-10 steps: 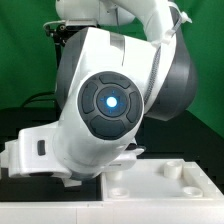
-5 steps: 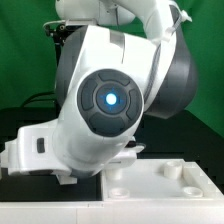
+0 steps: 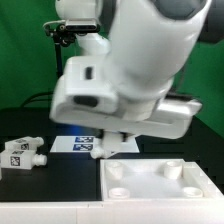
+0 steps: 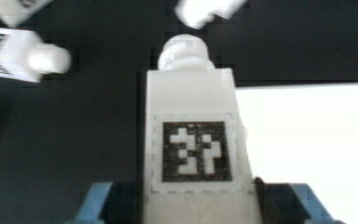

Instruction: Assemble one leg

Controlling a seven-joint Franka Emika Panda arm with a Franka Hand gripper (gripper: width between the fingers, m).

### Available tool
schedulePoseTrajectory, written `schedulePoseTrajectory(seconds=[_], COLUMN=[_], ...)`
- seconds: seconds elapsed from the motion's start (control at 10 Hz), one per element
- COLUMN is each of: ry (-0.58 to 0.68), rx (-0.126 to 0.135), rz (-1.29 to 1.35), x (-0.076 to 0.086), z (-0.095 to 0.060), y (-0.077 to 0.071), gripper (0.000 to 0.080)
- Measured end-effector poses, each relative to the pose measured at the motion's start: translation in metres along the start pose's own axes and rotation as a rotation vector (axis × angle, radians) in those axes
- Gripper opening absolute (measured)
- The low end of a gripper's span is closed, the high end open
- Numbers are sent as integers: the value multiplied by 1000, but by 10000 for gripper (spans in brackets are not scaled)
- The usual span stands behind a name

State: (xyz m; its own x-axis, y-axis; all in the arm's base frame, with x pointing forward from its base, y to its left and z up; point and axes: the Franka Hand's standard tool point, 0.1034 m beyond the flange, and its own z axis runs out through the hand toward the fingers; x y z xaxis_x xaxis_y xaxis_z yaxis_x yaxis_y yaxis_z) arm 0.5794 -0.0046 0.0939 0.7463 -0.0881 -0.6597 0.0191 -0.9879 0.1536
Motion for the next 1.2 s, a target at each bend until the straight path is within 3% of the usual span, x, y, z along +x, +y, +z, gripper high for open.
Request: schedulePoseTrajectory(seconds=[0.1,0.2,0.5,0.6,0.7,0.8,0.9,1.0,1.2], ry=[71,159,395,448,509,579,658,772,895], rx=[-2,0,34,55,131,185,206,208,223], rz=[24,18,9,18,40,52,52,48,50], x=[-4,5,11,12,10,6,3,4,7], z=[-9,-12,-19,-22,-30,-43,-55,-61,-58], y=[-20,-31,-34,-39,-55,-69,-78,-85,-87], gripper=[284,284,284,284,285,285,285,285,285])
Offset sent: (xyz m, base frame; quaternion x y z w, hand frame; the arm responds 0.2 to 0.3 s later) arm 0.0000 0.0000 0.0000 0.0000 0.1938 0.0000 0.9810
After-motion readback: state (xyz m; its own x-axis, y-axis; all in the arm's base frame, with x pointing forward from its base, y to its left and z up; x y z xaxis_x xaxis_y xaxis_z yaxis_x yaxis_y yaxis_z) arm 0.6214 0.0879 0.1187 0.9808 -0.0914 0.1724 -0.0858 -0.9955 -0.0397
